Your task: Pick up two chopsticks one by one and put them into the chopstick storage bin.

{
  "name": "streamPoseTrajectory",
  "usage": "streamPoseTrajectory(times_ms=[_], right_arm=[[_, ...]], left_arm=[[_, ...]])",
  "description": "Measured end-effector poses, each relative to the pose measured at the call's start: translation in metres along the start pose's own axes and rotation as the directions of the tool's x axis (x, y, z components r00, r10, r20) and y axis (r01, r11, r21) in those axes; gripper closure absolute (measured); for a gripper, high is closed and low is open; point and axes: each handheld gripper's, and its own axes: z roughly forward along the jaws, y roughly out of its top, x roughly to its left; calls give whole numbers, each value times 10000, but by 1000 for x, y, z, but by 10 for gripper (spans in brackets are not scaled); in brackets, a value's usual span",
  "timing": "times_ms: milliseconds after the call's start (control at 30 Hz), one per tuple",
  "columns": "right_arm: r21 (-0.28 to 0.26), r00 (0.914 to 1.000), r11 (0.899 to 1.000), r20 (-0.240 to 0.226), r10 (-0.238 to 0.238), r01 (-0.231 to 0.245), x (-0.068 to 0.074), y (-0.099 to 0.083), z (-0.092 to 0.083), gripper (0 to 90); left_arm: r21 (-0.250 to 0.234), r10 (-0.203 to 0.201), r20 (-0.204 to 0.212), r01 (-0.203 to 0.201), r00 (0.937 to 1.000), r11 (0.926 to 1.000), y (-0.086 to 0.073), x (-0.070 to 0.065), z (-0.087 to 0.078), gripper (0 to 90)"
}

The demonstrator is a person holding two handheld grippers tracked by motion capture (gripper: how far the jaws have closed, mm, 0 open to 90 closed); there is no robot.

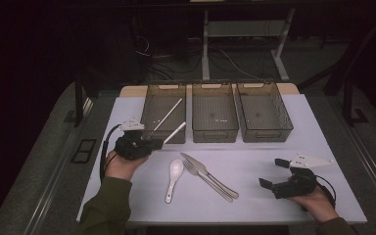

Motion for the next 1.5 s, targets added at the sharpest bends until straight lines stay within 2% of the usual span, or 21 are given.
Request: streamPoseTrajectory(times_ms=[400,800,833,1167,1300,1500], right_arm=[[-91,10000,10000,-15,24,-25,0,0,-1,8],[-190,10000,9998,19,80,-79,0,0,-3,8],[-196,10000,9998,19,80,-79,-1,0,-3,8],[-214,9999,9997,-1,103,-103,-1,1,-4,8],[-263,9999,9996,1,134,-134,-1,1,-4,8],[-296,9998,9993,-45,211,-212,-1,1,-5,8]], left_arm=[[-93,-163,-325,160,9993,9998,35,12,17,835],[-289,-696,-903,672,9935,9973,62,41,40,835],[-376,-860,-940,828,9918,9959,64,42,42,835],[-435,-781,-1315,729,9882,9964,88,63,55,835],[-660,-1009,-1354,926,9856,9935,96,72,63,835],[-699,-1053,-1516,956,9828,9930,104,88,78,834]])
